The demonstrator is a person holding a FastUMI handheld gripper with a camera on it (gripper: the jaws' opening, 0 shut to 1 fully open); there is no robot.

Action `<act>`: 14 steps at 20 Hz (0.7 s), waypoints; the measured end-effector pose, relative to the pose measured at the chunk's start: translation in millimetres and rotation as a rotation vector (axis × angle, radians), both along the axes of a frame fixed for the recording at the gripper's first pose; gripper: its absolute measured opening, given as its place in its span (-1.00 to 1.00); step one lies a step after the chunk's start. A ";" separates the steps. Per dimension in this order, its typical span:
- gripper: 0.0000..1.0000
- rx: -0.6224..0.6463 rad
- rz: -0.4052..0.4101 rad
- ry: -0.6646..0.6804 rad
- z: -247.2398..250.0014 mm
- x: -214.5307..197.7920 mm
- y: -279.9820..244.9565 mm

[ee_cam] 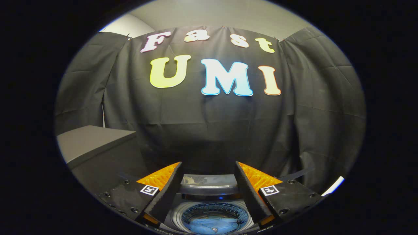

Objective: Put the clothes into the washing machine and then close the washing machine lid.

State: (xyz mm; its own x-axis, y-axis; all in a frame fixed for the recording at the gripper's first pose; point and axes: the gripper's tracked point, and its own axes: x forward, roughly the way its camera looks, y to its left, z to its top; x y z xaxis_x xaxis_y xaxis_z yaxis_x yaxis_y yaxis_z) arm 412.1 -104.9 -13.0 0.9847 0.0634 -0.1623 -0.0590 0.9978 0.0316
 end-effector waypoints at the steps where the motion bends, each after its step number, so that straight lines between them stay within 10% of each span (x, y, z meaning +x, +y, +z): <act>1: 0.95 -0.001 0.001 0.006 -4.9 -4.5 -0.3; 14: 0.95 0.020 0.027 0.030 -16.9 -43.8 7.0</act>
State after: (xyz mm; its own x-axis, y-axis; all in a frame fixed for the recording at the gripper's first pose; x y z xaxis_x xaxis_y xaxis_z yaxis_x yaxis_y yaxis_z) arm 368.3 -97.9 -29.9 0.9772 0.0936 -0.1904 -0.0848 0.9950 0.0534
